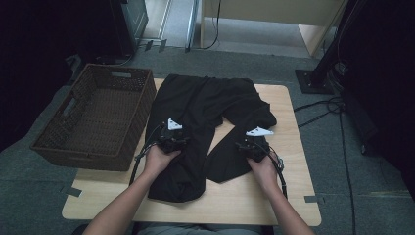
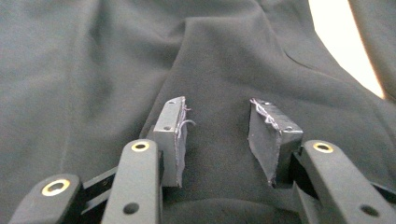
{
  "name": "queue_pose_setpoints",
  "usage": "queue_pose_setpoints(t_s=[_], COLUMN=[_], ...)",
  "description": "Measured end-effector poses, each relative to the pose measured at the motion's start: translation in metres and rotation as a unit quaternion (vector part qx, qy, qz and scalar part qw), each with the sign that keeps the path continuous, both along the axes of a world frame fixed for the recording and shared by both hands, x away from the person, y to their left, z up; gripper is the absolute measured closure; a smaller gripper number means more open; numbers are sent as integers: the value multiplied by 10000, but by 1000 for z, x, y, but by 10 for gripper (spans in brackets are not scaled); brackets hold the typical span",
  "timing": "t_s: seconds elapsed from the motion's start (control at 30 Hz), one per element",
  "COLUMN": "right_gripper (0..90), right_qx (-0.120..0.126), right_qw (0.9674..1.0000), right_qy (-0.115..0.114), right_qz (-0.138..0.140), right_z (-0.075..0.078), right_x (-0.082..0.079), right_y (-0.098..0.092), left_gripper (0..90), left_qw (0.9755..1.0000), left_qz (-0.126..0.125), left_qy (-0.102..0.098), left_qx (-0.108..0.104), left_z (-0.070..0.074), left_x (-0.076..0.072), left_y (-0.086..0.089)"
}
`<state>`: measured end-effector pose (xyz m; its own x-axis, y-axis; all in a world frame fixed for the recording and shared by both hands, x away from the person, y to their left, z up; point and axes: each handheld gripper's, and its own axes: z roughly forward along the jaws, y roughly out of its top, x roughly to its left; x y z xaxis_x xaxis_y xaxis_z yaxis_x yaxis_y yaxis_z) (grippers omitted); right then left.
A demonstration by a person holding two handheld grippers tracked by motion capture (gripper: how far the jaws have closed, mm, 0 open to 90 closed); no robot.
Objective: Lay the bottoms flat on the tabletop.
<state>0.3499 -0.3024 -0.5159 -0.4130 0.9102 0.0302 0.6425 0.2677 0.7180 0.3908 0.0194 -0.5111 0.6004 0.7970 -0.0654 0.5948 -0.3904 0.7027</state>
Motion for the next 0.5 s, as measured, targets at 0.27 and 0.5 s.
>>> queue_pose_setpoints(t_s=[0.27,0.5], right_gripper=[488,488], right_qx=[46,45], right_qw=[9999,9998], right_qy=[-82,-8], right_qz=[-86,-189], right_z=[-1,0], right_x=[29,52], right_y=[2,5], left_gripper=[583,530], left_qw=[9997,9982], left_qz=[246,448], left_qy=[-82,386], left_qx=[44,2], left_z=[-1,8], left_x=[39,64], left_y=[-9,-5])
